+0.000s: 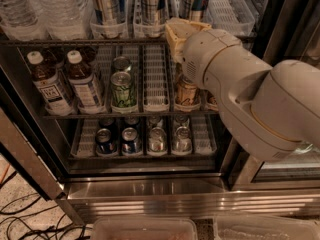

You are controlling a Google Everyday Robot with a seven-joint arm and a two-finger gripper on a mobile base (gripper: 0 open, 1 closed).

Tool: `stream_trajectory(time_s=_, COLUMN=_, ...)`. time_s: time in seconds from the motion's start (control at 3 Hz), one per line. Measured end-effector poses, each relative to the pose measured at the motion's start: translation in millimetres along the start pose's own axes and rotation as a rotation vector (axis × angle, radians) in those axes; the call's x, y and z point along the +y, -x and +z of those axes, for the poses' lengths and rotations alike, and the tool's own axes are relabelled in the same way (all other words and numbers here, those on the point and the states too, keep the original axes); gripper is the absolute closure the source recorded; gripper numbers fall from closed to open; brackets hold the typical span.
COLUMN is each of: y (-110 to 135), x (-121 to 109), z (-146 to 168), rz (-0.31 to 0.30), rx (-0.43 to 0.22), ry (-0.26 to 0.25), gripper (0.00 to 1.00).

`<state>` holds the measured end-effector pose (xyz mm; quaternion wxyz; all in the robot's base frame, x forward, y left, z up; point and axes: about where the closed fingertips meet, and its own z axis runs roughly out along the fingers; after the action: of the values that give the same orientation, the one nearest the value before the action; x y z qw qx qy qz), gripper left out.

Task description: Pick redbull can from top shelf of fridge

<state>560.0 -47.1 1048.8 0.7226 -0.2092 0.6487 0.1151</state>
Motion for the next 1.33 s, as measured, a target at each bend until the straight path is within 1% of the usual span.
stream_trajectory(time_s=0.33, y=0.0, x=0.1, z=0.0, rz=0.000, rx=0.000, ry=0.000, gripper=0.56)
stream_trajectory(time_s=0.67, y=0.1, x=0.1, z=0.0, rz=0.000, rx=0.000, ry=0.000, gripper=0.56)
stream_trajectory(time_s=1.33, y=0.1, x=0.1, z=0.0, rz=0.000, rx=0.000, ry=0.000, gripper=0.43)
